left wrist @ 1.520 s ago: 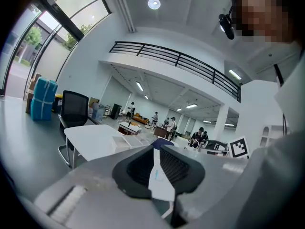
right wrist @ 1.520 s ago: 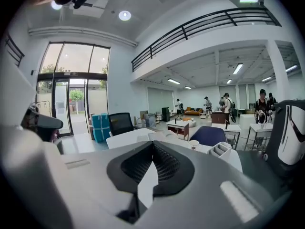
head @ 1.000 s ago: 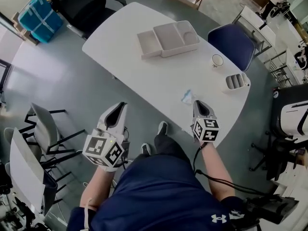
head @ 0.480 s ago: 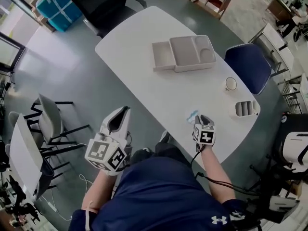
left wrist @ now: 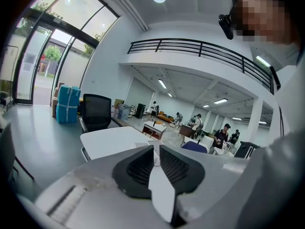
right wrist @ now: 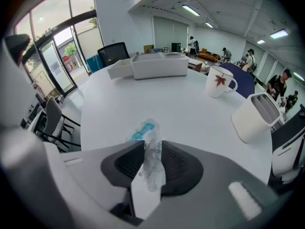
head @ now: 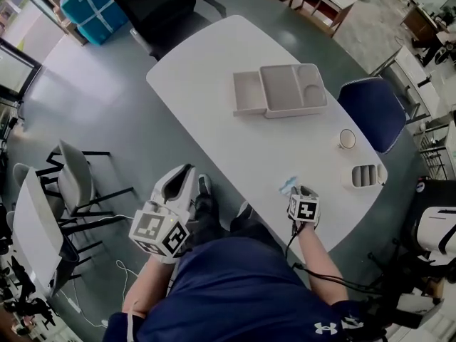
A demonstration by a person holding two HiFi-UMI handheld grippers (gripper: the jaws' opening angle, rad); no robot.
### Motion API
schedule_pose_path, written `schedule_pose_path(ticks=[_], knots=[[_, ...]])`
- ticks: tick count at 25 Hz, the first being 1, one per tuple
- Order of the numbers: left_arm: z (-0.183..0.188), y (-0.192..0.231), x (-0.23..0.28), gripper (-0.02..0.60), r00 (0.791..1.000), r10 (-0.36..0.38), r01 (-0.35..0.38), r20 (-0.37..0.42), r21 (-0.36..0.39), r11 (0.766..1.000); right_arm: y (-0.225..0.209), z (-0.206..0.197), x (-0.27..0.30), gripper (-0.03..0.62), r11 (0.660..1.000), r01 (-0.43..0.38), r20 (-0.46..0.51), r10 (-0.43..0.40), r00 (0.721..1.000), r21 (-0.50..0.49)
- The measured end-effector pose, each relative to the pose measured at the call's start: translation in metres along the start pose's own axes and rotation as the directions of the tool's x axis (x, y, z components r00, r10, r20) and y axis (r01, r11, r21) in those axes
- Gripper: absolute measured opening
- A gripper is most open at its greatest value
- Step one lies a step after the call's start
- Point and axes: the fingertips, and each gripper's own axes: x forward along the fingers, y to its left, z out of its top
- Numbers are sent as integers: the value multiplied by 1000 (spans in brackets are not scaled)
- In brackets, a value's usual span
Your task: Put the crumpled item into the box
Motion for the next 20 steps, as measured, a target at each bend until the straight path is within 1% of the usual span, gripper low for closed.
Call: schedule_pose_path(ticks=[2,5,8,11,15,20], knots=[[1,10,10,43,1000,-22,22,-10,-3,1000,1,2,3,49,999,8,-11,-8,1000,35],[8,18,31,43,996,-82,82,-20,3,997,3,11,1,15,996,34,7,-35,999,77],[19,26,52,43,989,-141,142,-35,20,990,9,27,-8,12,991,52,53,-59,997,123],[30,38,72,43,980,-193,195,-53,37,980,22,57,-21,11,988,55,141,-76,987,144],[41,58,94,43,969,-237,241,-69,44,970,39,113,-43,11,988,76,271,-111,956,136],[53,79,113,43,959,-274,277,-74,36,960,60,174,-67,11,989,81,395,-124,910,125]])
